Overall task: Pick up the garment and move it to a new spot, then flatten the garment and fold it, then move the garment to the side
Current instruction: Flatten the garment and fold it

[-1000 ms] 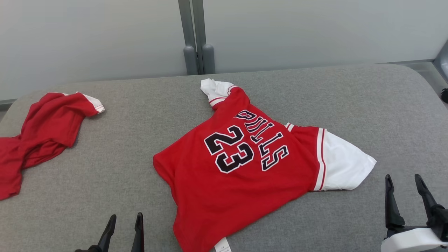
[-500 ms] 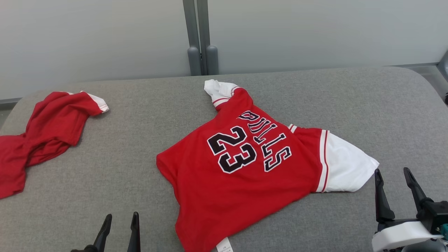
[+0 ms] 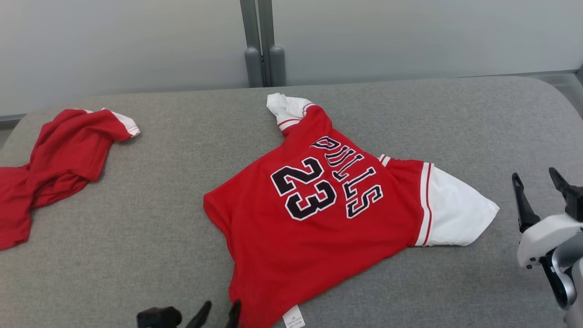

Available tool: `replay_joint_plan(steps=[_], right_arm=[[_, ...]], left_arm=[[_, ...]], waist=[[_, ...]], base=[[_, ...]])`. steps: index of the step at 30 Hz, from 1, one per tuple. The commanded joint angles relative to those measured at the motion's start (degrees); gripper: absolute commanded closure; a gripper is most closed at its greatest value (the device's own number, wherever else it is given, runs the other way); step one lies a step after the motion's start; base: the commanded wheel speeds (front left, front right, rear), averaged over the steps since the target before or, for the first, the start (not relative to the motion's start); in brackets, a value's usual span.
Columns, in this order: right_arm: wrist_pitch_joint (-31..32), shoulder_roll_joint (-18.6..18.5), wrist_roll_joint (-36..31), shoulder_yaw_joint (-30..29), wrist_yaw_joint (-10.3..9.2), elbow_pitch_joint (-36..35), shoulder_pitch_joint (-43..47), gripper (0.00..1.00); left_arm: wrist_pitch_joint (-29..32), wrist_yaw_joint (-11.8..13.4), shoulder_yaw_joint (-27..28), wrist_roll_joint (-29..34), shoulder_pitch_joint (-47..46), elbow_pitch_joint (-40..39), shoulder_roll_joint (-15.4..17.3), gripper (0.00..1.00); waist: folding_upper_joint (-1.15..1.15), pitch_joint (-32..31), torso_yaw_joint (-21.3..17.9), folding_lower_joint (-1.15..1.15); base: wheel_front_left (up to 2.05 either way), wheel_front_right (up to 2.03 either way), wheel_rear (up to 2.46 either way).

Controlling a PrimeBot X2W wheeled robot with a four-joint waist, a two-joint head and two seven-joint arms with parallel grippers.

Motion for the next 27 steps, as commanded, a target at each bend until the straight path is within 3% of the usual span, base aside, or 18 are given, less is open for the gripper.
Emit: replay_joint_plan(steps=[1,4,9,27], right_arm=[[2.7,-1.2,0.4,1.3,-0.10,2.5,-1.8,0.00],[8.4,-2.9,1.4,6.1,-0.10,7.5,-4.8,0.00],[13.0,-5.0,3.8,12.0,-0.10,12.6,-8.1,0.00],[14.3,-7.8,11.3,22.2,-0.09,20.4,-15.1,0.00]], left_arm=[[3.0,0.1,-0.9,-1.5,1.1,-1.6,0.2,0.00],[9.7,0.5,-2.8,-3.2,2.4,-5.3,0.5,0.00],[15.1,1.8,-4.0,-3.2,3.1,-7.0,1.3,0.00],[12.9,1.3,-8.3,-5.7,-3.6,-1.2,0.0,0.00]], waist=[[0.00,1.0,0.8,0.00],[0.00,2.3,1.6,0.00],[0.00,4.6,2.7,0.00],[0.00,9.6,2.4,0.00]], base=[[0.00,0.00,0.00],[0.00,0.00,0.00],[0.00,0.00,0.00],[0.00,0.00,0.00]])
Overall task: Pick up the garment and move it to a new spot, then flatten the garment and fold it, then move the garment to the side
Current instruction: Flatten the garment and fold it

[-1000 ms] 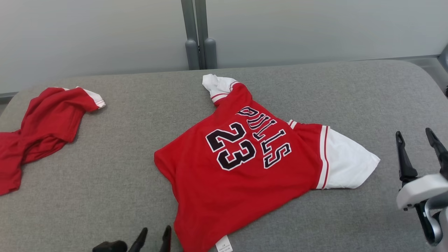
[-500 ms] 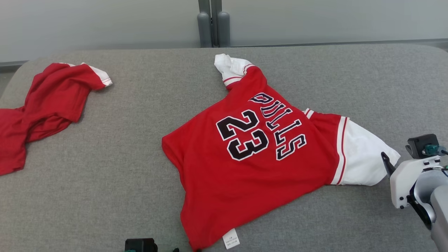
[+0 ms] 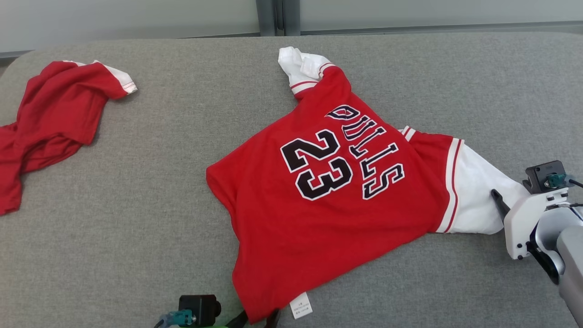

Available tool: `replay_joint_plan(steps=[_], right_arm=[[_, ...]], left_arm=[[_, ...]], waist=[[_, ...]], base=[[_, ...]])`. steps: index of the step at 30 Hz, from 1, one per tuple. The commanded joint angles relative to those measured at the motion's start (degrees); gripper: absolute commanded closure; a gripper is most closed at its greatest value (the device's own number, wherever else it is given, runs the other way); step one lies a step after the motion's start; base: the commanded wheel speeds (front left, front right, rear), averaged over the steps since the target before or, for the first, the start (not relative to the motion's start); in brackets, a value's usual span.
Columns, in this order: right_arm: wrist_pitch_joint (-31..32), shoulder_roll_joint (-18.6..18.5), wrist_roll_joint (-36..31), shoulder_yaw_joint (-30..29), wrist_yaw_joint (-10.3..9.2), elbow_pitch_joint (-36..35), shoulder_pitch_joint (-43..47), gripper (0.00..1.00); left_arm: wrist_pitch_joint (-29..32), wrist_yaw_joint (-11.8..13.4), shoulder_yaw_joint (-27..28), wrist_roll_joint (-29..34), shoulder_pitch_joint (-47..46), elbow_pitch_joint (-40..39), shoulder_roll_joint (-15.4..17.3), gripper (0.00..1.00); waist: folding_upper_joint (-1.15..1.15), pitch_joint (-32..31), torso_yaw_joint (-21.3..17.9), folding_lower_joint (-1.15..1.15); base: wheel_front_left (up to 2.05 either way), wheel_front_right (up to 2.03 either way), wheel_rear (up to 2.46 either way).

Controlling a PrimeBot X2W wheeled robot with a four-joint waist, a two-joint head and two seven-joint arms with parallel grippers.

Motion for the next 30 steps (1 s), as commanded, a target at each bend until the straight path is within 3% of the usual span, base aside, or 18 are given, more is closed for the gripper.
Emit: replay_joint_plan(steps=[1,10,12,13,14,15,16,19,22,30], right_arm=[[0.9,-0.2,1.2,1.2,-0.06,0.5,-0.2,0.00],[3.4,-1.7,6.3,6.7,-0.02,-0.3,-0.6,0.00],[3.8,-1.7,7.1,7.7,-0.01,-0.2,-0.6,0.00],[4.2,-1.6,7.6,8.1,-0.01,0.0,-0.6,0.00],[4.5,-1.4,8.2,8.7,-0.01,0.2,-0.5,0.26],[4.6,-1.3,8.7,9.2,0.00,0.2,-0.5,0.67],[4.7,-1.1,9.6,9.7,0.06,0.0,-0.5,1.00],[5.2,-1.3,13.1,10.5,0.05,-1.1,-0.1,1.00],[5.3,-2.1,22.9,8.7,-0.01,-7.0,1.1,1.00],[7.6,-11.9,41.5,-2.9,-0.03,-32.1,8.7,1.00]], left_arm=[[-0.4,-0.2,-0.2,-0.3,-1.1,0.7,0.0,0.00],[-2.0,0.1,-1.3,-1.1,-3.3,5.4,-0.3,0.01],[-2.3,-0.1,-1.3,-1.5,-3.7,6.6,-0.3,0.56],[-2.3,-0.2,-1.6,-1.5,-4.0,7.2,-0.3,1.00],[-2.5,-0.3,-1.7,-1.8,-4.2,7.9,-0.4,1.00],[-2.4,-0.4,-1.8,-2.1,-4.4,8.4,-0.4,1.00],[-2.4,-0.5,-2.0,-2.2,-4.6,9.0,-0.3,1.00],[-2.6,-0.7,-1.8,-3.2,-4.9,9.5,0.0,1.00],[-2.9,-1.1,-0.9,-6.7,-3.9,6.0,0.9,1.00],[0.7,-0.7,4.5,-12.4,-0.7,-17.3,7.7,1.00]], waist=[[0.00,0.2,-0.1,0.00],[0.00,0.9,-0.6,0.00],[0.00,1.0,-0.6,0.00],[0.00,1.0,-0.6,0.00],[0.00,1.0,-0.7,0.00],[0.00,1.0,-0.7,0.00],[0.00,0.9,-0.8,0.00],[0.00,0.4,-1.0,0.00],[0.00,-1.1,-1.0,0.00],[0.00,-3.9,-2.2,0.00]], base=[[0.00,0.00,0.00],[0.00,0.00,0.00],[0.00,0.00,0.00],[0.00,0.00,0.00],[0.00,0.00,0.00],[0.00,0.00,0.00],[0.00,0.00,0.00],[0.00,0.00,0.00],[0.00,0.00,0.00],[0.00,0.00,0.00]])
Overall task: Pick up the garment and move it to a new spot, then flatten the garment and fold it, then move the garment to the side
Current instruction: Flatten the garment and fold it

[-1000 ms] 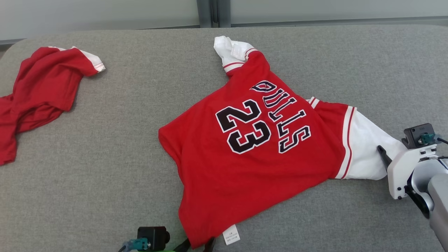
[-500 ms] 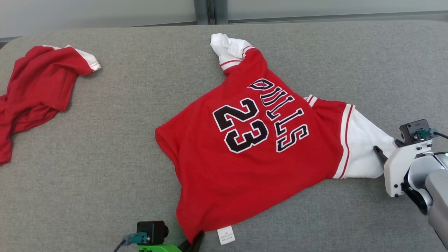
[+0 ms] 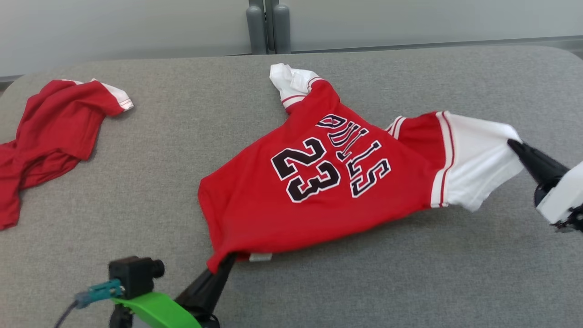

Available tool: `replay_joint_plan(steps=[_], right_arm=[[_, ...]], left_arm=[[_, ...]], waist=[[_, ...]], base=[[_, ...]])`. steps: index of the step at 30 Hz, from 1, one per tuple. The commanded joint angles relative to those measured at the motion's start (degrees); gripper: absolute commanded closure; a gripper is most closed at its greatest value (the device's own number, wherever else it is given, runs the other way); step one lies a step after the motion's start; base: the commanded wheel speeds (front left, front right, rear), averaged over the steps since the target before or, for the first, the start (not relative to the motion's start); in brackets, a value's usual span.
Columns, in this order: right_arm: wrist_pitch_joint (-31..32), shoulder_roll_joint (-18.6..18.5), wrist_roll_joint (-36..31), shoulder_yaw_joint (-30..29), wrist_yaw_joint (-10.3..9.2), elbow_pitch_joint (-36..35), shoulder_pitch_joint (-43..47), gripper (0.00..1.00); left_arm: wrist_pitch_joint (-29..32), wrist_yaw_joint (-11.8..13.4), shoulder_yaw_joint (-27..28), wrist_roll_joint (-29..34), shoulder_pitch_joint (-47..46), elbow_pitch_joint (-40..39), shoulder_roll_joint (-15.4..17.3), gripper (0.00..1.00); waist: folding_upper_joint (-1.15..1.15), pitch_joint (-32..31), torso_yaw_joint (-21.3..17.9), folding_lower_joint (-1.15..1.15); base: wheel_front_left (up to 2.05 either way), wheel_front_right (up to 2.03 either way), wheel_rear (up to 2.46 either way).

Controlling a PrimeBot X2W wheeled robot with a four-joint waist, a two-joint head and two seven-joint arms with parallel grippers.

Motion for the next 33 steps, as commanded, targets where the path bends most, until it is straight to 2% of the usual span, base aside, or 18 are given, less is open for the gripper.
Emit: replay_joint_plan(steps=[1,3,6,9,12,15,20,22,24,29,33], right_arm=[[0.5,-1.3,2.1,-3.1,0.00,-3.9,1.7,1.00],[1.6,-2.0,3.7,-7.4,0.00,-9.6,3.2,1.00],[3.9,-1.0,6.2,-14.3,0.00,-17.3,4.3,1.00],[7.2,1.6,7.6,-21.9,0.01,-23.7,3.8,1.00],[11.4,4.4,7.6,-27.6,0.01,-27.4,0.5,1.00],[17.1,7.1,4.6,-31.4,0.01,-28.7,-4.9,1.00],[28.6,12.1,-4.6,-32.4,0.01,-26.3,-19.0,1.00],[32.1,14.1,-10.0,-32.1,0.01,-24.1,-25.9,1.00],[33.7,16.0,-15.9,-31.8,0.01,-21.7,-33.3,1.00],[28.7,20.9,-31.8,-30.3,0.01,-12.8,-51.7,1.00],[16.8,26.2,-41.4,-30.0,0.00,-4.6,-66.8,1.00]], left_arm=[[1.0,0.5,1.1,-1.3,0.1,-4.3,1.2,1.00],[2.2,1.5,3.4,-1.8,-0.5,-11.0,2.8,1.00],[4.4,2.9,6.2,-3.3,-2.3,-19.9,4.6,1.00],[7.6,3.8,8.3,-5.2,-7.0,-26.7,6.5,1.00],[11.7,5.2,10.5,-6.8,-13.8,-29.4,9.0,1.00],[16.9,6.8,10.7,-9.7,-23.1,-28.3,10.5,1.00],[26.1,8.1,7.9,-10.8,-40.9,-19.1,13.6,1.00],[28.3,7.7,6.2,-9.1,-48.6,-14.0,14.4,1.00],[27.1,7.0,5.2,-5.3,-57.1,-8.2,13.7,1.00],[18.9,5.1,2.5,4.1,-76.6,9.5,10.1,1.00],[7.7,3.7,2.5,9.9,-91.2,23.2,7.2,1.00]], waist=[[0.00,-1.0,-1.1,0.00],[0.00,-1.5,-2.2,0.00],[0.00,-1.6,-3.7,0.00],[0.00,-1.3,-4.5,0.00],[0.00,-0.4,-5.4,0.00],[0.00,1.6,-5.9,0.00],[0.00,8.3,-5.7,0.00],[0.00,12.1,-5.4,0.00],[0.00,16.2,-4.7,0.00],[0.00,26.7,-2.9,0.00],[0.00,33.6,-2.7,0.00]], base=[[0.00,0.00,0.00],[0.00,0.00,0.00],[0.00,0.00,0.00],[0.00,0.00,0.00],[0.00,0.00,0.00],[0.00,0.00,0.00],[0.00,0.00,0.00],[0.00,0.00,0.00],[0.00,0.00,0.00],[0.00,0.00,0.00],[0.00,0.00,0.00]])
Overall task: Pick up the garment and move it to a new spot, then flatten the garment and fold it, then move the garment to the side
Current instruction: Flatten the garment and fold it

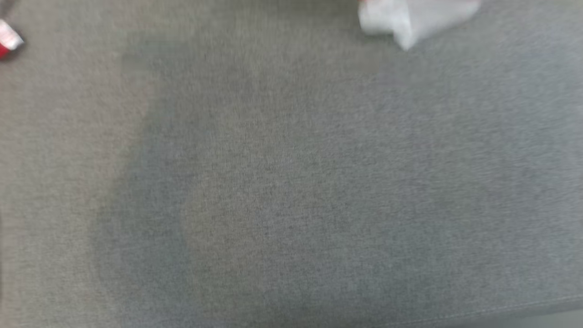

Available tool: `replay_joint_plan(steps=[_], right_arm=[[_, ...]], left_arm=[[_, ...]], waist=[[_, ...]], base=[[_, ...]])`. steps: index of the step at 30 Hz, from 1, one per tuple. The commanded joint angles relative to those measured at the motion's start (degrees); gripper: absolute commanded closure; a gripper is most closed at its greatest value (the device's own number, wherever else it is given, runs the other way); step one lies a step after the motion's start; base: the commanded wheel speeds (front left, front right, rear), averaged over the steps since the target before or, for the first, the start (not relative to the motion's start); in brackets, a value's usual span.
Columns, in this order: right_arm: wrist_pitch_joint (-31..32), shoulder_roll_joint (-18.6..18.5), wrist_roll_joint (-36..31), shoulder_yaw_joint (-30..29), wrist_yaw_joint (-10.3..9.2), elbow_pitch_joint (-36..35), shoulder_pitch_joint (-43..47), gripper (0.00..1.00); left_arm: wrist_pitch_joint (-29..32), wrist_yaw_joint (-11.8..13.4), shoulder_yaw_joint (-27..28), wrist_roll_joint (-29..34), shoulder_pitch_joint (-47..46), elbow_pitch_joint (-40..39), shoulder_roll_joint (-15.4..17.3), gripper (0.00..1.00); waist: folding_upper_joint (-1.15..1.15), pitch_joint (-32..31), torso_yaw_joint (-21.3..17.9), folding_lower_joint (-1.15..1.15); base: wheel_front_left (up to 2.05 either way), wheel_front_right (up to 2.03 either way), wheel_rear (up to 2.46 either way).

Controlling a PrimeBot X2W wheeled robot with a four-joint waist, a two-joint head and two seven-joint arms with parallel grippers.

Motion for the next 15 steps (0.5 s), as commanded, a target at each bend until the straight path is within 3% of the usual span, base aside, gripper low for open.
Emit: replay_joint_plan(steps=[1,4,8,11,15], right_arm=[[-5.1,1.6,-2.6,-0.1,0.00,2.9,-3.9,1.00],[-15.2,4.8,-6.7,0.4,-0.01,10.4,-9.8,1.00],[-23.0,6.7,-7.6,0.7,-0.01,18.5,-12.4,1.00],[-26.0,7.4,-5.7,2.1,0.00,23.5,-9.3,1.00],[-28.7,6.9,-0.8,5.7,0.00,24.6,-0.4,1.00]], left_arm=[[-4.7,-0.6,-0.2,3.1,-4.2,4.2,-0.1,1.00],[-15.7,-1.4,-0.8,6.5,-10.6,13.4,-1.8,1.00],[-24.5,-2.9,-2.5,8.6,-14.1,23.0,-2.6,1.00],[-28.3,-4.0,-4.4,7.5,-12.0,28.9,-3.2,1.00],[-32.3,-4.6,-8.6,6.0,-5.3,32.5,-2.6,1.00]], waist=[[0.00,14.5,2.3,-0.01],[0.00,15.8,2.0,-0.01],[0.00,15.2,1.0,-0.01],[0.00,14.4,0.5,-0.01],[0.00,11.8,0.2,-0.01]], base=[[0.00,0.00,0.00],[0.00,0.00,0.00],[0.00,0.00,0.00],[0.00,0.00,0.00],[0.00,0.00,0.00]])
